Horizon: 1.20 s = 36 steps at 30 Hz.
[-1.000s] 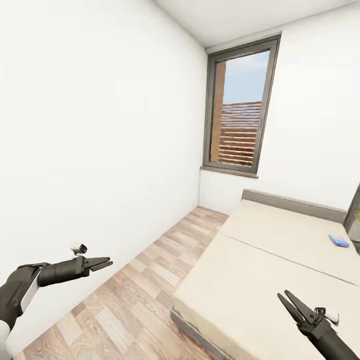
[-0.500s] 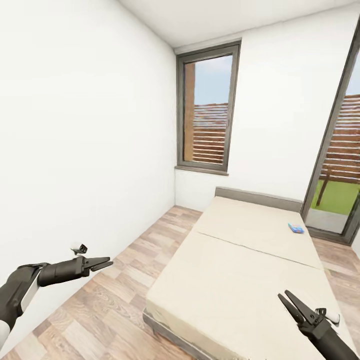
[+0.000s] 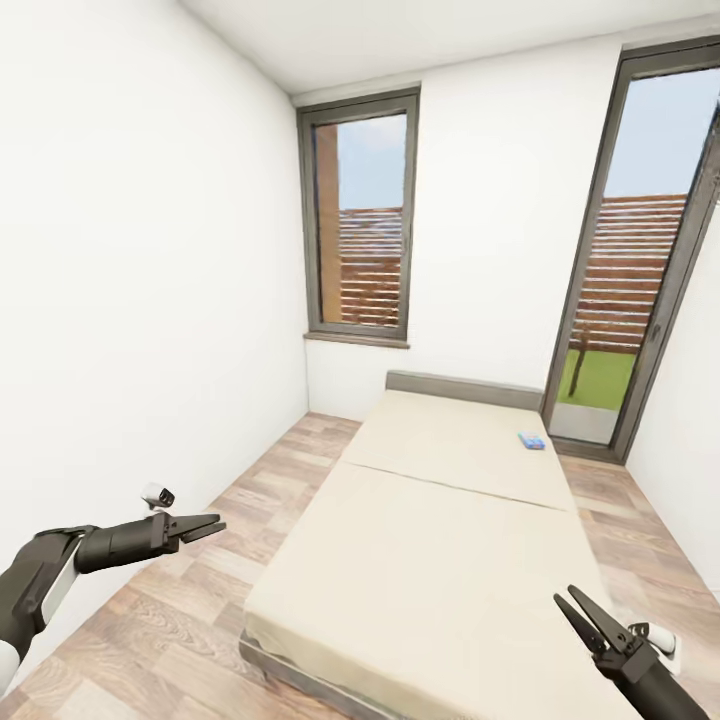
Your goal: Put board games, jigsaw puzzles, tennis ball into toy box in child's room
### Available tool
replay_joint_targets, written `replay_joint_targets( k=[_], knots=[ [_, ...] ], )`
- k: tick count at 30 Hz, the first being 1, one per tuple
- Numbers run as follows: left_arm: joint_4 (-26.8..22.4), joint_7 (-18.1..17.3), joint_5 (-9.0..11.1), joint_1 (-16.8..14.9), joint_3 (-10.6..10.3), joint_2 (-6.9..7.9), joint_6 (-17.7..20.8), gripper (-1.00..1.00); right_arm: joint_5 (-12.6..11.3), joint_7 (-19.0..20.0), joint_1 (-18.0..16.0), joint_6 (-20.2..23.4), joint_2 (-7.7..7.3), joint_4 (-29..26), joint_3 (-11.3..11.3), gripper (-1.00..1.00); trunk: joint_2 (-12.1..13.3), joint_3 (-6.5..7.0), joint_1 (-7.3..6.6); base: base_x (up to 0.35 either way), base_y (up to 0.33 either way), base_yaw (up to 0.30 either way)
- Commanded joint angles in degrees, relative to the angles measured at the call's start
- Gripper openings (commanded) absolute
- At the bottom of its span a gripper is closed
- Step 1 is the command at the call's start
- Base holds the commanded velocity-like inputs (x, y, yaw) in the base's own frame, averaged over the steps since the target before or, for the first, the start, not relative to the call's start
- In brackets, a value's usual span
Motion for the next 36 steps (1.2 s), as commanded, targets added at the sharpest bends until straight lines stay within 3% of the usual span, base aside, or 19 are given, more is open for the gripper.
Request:
replay_joint_targets(
  k=[1, 36],
  knots=[
    [-0.01, -0.2, 0.0, 0.01, -0.02, 0.02, 0.61, 1.0, -0.31, -0.04, 0.02, 0.44, -0.01, 0.0, 0.03, 1.0, -0.03, -0.01, 0.02, 0.0, -0.012, -0.28],
    [-0.01, -0.2, 0.0, 0.01, 0.15, 0.03, 0.31, 1.0, 0.13, -0.22, 0.02, 0.38, 0.14, 0.04, 0.11, 1.0, -0.03, -0.01, 0.02, 0.008, -0.005, -0.274]
  ],
)
